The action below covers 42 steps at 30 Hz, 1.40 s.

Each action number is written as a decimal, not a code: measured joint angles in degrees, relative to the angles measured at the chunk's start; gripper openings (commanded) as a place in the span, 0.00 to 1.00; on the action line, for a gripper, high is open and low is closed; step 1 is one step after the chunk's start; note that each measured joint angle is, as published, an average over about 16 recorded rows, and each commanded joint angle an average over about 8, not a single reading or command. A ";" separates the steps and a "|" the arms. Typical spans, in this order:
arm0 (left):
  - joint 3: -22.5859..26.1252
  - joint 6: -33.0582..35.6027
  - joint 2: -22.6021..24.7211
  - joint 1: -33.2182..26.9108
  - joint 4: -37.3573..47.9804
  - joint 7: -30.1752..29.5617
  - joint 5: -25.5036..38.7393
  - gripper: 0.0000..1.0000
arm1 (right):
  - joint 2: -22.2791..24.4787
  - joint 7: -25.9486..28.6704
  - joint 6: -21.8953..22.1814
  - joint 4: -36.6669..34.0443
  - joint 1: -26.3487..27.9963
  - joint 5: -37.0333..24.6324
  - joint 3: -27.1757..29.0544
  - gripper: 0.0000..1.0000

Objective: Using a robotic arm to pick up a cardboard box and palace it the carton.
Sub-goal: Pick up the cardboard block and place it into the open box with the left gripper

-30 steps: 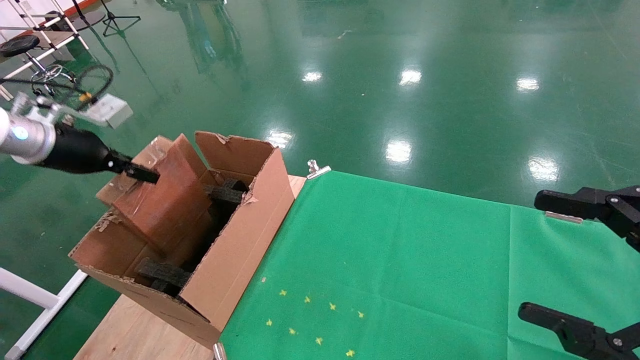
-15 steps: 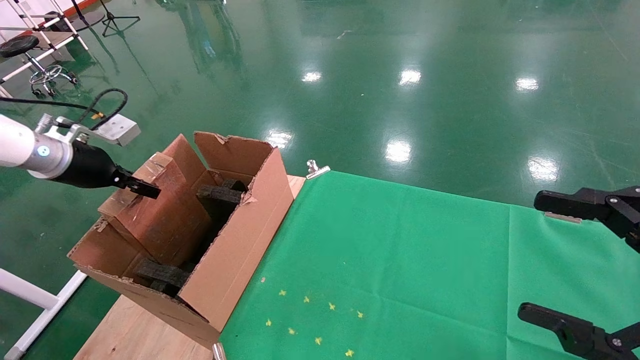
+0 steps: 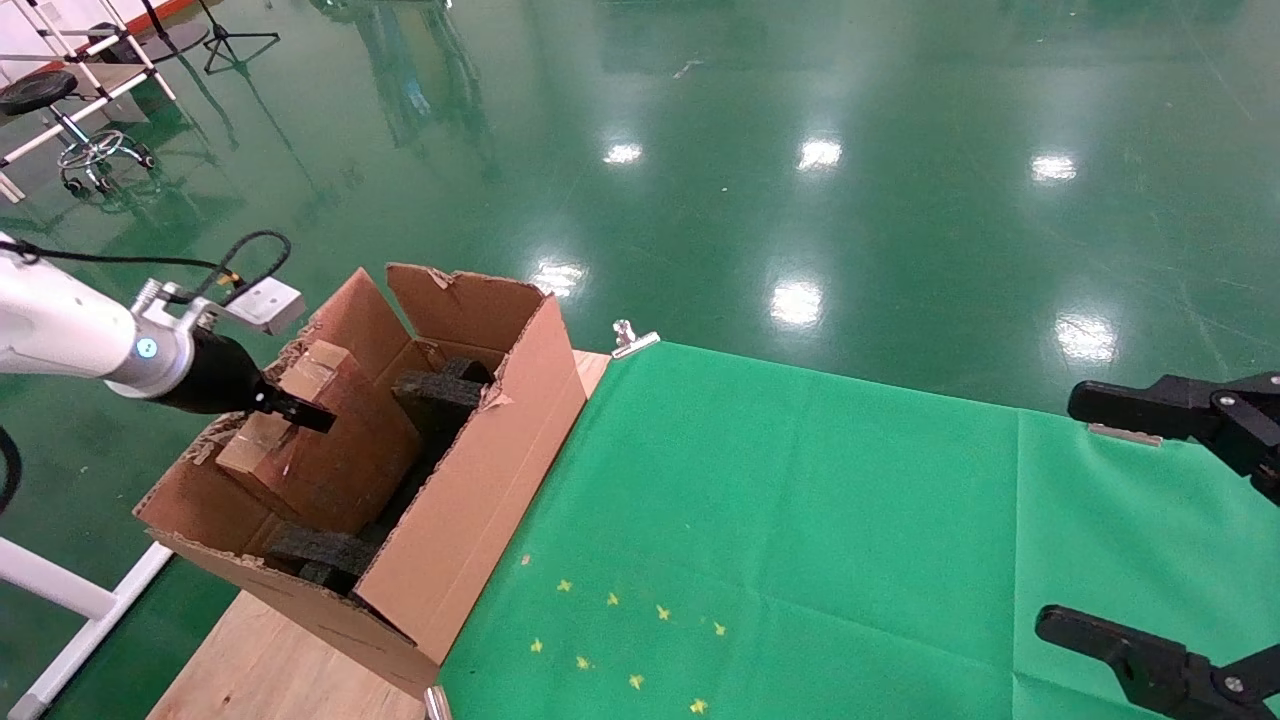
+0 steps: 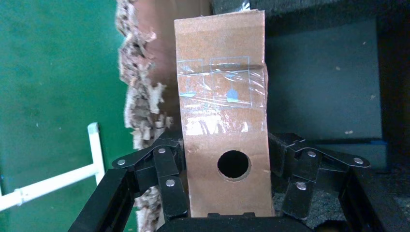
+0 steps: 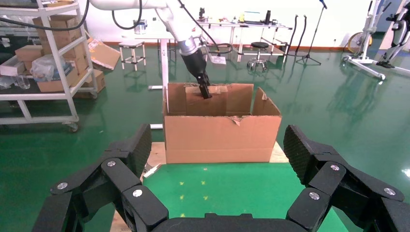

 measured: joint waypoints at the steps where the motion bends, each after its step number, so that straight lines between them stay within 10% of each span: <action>1: 0.04 -0.24 0.19 0.30 0.21 -0.06 0.05 0.00 | 0.00 0.00 0.00 0.00 0.00 0.00 0.00 1.00; 3: 0.10 -0.72 0.61 0.89 0.67 -0.22 0.12 0.02 | 0.00 0.00 0.00 0.00 0.00 0.00 0.00 1.00; 11: 0.27 -1.46 1.69 2.26 1.87 -0.83 0.32 1.00 | 0.00 0.00 0.01 -0.01 -0.01 0.01 0.00 1.00; 42: -0.21 1.80 1.14 -1.60 -0.68 0.83 -0.11 1.00 | 0.01 -0.01 0.02 -0.02 -0.01 0.02 0.00 1.00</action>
